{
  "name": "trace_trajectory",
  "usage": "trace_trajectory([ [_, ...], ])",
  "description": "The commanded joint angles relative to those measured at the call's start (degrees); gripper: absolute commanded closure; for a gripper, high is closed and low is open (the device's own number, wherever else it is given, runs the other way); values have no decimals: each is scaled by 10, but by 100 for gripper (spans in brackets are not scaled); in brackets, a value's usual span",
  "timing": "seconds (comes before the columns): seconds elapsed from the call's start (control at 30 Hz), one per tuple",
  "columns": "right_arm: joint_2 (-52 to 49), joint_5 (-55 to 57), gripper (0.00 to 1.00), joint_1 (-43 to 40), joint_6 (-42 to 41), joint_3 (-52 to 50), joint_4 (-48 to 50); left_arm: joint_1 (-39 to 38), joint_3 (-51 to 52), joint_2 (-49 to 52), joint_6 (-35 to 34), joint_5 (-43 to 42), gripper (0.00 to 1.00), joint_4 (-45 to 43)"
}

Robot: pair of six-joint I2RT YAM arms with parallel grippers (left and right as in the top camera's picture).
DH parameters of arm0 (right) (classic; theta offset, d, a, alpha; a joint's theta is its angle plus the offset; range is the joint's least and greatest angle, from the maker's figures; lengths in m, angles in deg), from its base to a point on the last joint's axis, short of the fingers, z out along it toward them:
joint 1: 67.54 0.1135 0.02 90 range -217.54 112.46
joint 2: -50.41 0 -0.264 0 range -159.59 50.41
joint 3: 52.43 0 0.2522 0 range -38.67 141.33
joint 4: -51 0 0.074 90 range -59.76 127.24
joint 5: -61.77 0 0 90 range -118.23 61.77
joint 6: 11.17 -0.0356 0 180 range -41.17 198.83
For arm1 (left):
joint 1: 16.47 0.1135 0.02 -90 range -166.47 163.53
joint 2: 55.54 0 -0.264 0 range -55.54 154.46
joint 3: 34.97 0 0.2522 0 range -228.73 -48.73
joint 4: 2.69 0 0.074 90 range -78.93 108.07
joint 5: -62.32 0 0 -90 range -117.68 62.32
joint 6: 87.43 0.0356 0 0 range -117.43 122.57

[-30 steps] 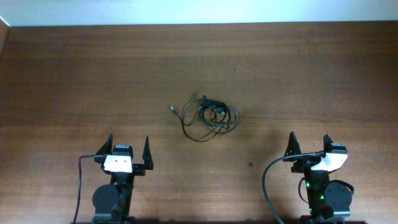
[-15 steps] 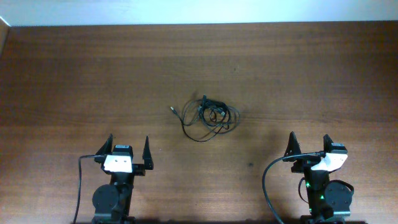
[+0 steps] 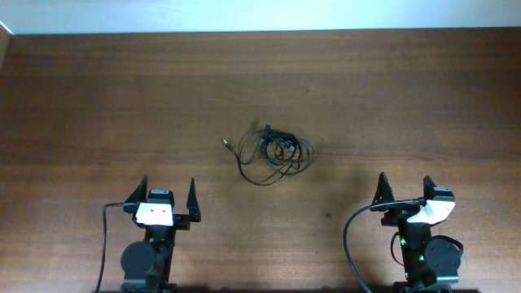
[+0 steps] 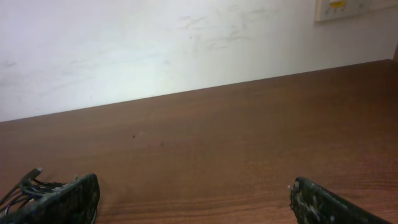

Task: Untangle cables

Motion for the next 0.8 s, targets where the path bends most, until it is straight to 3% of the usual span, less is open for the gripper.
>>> trace_trajectory([
  [0.0, 3, -1, 2, 5, 3, -4, -3, -1, 1, -2, 9, -24, 1, -25],
  [0.17, 3, -1, 2, 5, 3, -4, -3, -1, -28, -2, -18, -47, 1, -58],
  [0.47, 3, -1, 1, 5, 3, -4, -3, -1, -170, 3, -24, -49, 1, 82],
  [0.57, 3, -1, 2, 5, 3, -4, -3, -1, -198, 56, -25, -59, 1, 84],
  [0.77, 3, -1, 2, 5, 3, -4, -3, -1, -296, 269, -35, -126, 1, 98],
])
